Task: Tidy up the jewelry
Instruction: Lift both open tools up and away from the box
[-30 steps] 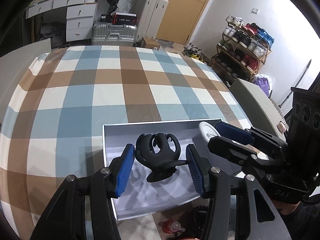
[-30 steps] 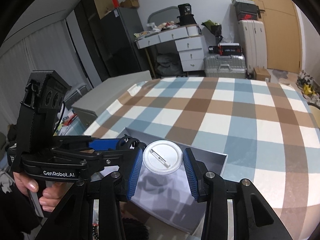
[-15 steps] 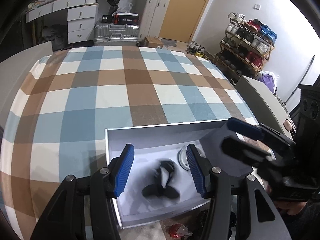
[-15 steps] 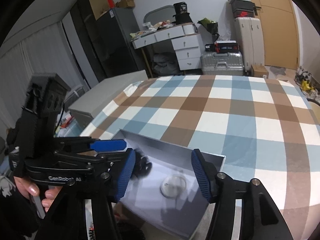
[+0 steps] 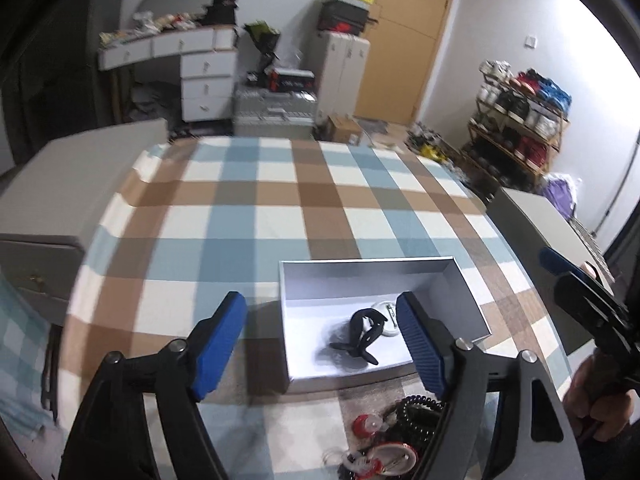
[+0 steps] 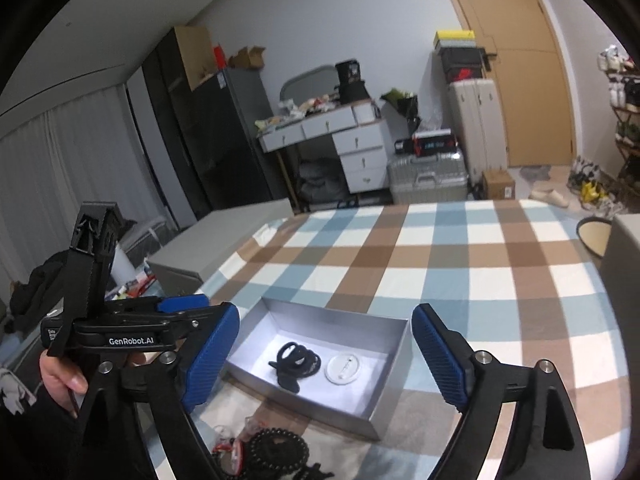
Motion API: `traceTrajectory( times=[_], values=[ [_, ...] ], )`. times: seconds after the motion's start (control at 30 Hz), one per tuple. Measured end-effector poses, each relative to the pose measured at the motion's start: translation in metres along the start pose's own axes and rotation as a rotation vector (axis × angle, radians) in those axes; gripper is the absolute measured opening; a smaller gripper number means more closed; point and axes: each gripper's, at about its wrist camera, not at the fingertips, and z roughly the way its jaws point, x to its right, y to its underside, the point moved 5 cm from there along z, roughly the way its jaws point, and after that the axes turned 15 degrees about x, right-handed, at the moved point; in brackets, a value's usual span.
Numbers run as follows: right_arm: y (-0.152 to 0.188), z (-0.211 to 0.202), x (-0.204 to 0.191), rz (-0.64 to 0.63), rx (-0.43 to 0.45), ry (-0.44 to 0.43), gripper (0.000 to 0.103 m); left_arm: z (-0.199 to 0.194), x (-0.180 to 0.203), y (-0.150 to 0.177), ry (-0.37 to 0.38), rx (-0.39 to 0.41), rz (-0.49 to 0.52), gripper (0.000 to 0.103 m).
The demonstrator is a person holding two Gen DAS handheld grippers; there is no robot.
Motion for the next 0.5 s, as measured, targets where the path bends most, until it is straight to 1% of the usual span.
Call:
traceTrajectory(
  times=[0.07, 0.17, 0.23, 0.27, 0.3, 0.43, 0.5],
  values=[
    [-0.002, -0.008, -0.003, -0.015, 0.018, 0.009, 0.098, -0.008, -0.001, -0.001, -0.031, 0.023, -0.014, 0.08],
    [-0.005, -0.023, -0.009, -0.036, 0.06, 0.015, 0.103, -0.02, 0.0, -0.003, -0.082, 0.072, -0.01, 0.081],
    [-0.007, -0.032, -0.013, -0.041, 0.079, 0.013, 0.103, -0.029, 0.001, -0.005, -0.109, 0.11, 0.005, 0.082],
    [-0.007, -0.036, -0.015, -0.04, 0.087, 0.012, 0.103, -0.033, 0.003, -0.005, -0.117, 0.126, 0.009, 0.085],
    [-0.006, -0.039, -0.017, -0.04, 0.09, 0.013, 0.103, -0.037, 0.005, -0.005, -0.12, 0.139, 0.012, 0.087],
    [-0.003, -0.049, -0.026, -0.051, 0.095, 0.022, 0.103, -0.051, 0.013, 0.0, -0.13, 0.176, 0.035, 0.088],
    [-0.001, -0.055, -0.032, -0.063, 0.095, 0.019, 0.103, -0.057, 0.015, 0.003, -0.136, 0.193, 0.049, 0.092]
  ],
)
